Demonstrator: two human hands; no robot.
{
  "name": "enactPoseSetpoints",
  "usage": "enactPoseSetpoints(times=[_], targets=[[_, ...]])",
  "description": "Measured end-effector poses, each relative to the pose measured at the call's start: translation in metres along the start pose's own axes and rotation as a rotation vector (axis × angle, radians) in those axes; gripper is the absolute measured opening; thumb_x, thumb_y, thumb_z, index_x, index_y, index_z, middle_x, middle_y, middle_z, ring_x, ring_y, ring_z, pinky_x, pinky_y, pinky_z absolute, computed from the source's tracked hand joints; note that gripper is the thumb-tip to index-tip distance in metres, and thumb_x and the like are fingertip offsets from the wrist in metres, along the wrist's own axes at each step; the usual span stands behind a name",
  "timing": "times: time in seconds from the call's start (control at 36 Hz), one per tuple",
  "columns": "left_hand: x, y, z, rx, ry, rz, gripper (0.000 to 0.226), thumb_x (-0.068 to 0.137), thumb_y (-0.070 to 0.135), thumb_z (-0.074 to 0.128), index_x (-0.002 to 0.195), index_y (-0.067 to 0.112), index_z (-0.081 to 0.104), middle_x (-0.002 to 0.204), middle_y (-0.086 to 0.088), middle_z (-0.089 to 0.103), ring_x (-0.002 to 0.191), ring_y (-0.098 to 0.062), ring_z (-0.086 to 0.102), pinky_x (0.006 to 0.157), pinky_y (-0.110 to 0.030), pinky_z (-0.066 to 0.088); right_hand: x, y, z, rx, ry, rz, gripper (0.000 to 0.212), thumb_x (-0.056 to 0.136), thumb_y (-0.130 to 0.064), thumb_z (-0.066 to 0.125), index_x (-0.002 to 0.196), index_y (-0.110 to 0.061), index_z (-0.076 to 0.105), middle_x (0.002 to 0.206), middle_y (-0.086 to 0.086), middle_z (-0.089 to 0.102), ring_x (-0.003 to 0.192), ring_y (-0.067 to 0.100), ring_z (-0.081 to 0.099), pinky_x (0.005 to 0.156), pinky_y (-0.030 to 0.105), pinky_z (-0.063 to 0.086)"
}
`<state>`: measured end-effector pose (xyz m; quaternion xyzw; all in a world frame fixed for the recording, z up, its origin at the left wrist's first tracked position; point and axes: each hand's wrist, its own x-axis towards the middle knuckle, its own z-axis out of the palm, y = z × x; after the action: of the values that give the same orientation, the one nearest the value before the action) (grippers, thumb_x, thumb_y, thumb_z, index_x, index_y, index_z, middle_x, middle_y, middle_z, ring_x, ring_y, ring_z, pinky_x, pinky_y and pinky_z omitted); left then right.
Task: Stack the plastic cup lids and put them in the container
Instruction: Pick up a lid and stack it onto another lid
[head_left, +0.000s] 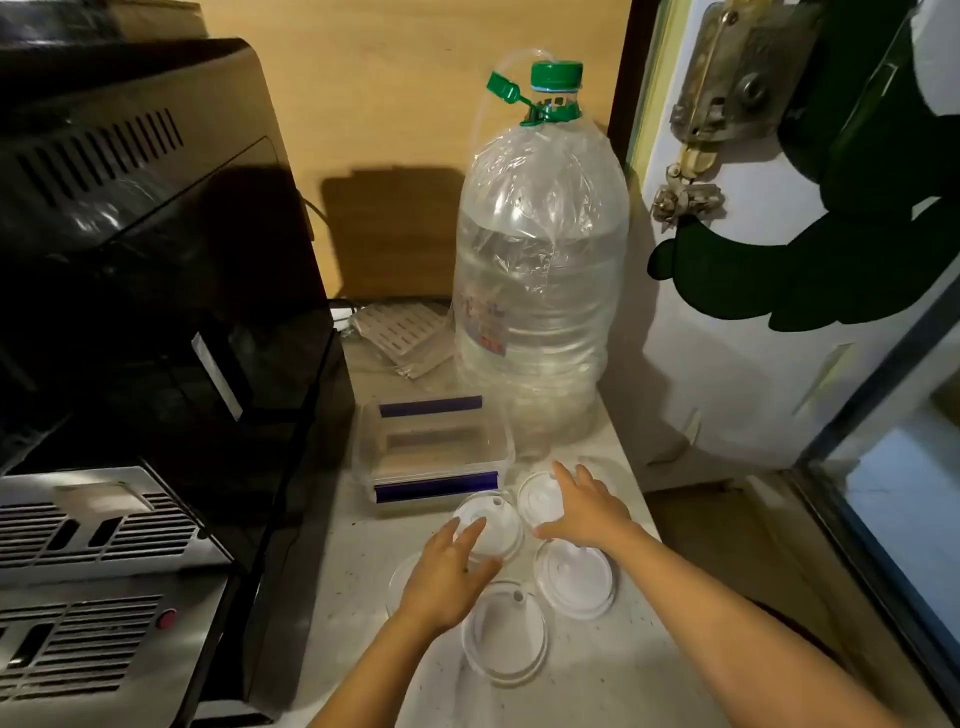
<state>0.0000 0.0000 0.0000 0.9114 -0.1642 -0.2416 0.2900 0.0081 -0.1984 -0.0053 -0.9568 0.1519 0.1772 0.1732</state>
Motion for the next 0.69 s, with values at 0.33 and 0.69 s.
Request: enactPoseSetpoints(times=[0.33,0.69], targets=[[-0.001,0.002,-0.011,-0.283,-0.008,-0.045,0.054,0.089,0.035,0.048,0.139,0.027,0.029,0.151,-0.004,0.029,0.135,-0.022,0.032,0.109,-0.033,0.029,0.021,-0.013,0.003,-0.07,-0.04,0.013,0.096,0.069,-0.038,0.076,0.144,-0.026,0.017,0.147,0.009,0.027,0.129,0.031,0.032,0.092,0.039,0.049],[0.009,0.018,-0.017,-0.609,-0.033,-0.126,0.052,0.089,0.037,0.047,0.138,0.03,0.029,0.15,-0.006,0.031,0.134,-0.027,0.035,0.107,-0.042,0.033,0.02,0.0,-0.034,0.019,0.128,-0.025,0.082,0.071,-0.038,0.073,0.138,-0.028,0.026,0.145,0.005,0.031,0.129,0.03,0.032,0.097,0.042,0.042]])
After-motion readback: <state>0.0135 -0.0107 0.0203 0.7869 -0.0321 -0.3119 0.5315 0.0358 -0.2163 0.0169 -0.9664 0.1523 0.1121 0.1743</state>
